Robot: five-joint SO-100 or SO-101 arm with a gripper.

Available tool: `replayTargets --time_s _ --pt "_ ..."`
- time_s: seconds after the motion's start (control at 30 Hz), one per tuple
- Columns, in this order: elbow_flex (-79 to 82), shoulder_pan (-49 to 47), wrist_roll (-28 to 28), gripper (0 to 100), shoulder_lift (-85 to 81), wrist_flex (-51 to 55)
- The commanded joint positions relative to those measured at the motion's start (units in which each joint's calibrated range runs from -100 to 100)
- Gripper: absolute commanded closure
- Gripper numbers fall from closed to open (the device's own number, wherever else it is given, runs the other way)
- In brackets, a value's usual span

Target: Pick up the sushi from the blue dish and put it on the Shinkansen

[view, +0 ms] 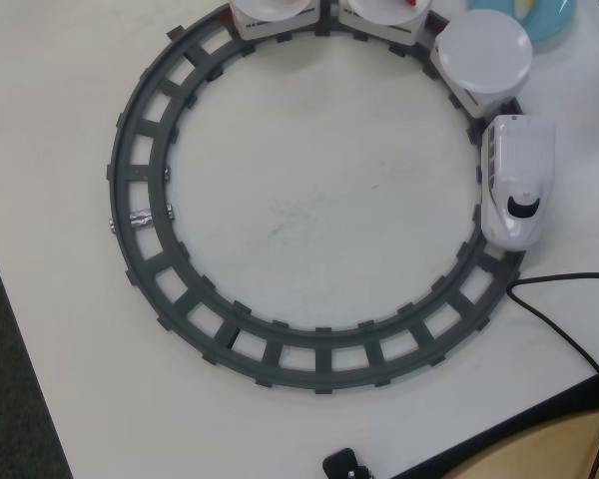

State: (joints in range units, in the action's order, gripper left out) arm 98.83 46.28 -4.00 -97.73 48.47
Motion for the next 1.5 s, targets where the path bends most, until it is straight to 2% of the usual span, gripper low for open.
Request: replayTargets --time_s 0.0,0.37,0.5,0.57,0.73,0.93,1.13,1.3,1.47 --pt "-0.27 0.38 -0.20 98 -0.85 0.61" --pt "-1.25 0.02 0.12 98 -0.35 0.61" --pt "-9.69 0.99 2.16 97 5.16 0.87" --pt "-18.22 2.75 7.04 97 12.09 2.66" --pt "-41.20 -0.24 11.18 90 37.23 6.52" --pt "-67.68 -0.77 24.50 78 72.63 6.52" --pt "-92.99 -0.50 35.10 71 103.86 7.80" --pt "-114.36 -0.86 40.39 71 122.57 16.61" --pt "-132.85 -1.74 40.81 71 133.51 25.86"
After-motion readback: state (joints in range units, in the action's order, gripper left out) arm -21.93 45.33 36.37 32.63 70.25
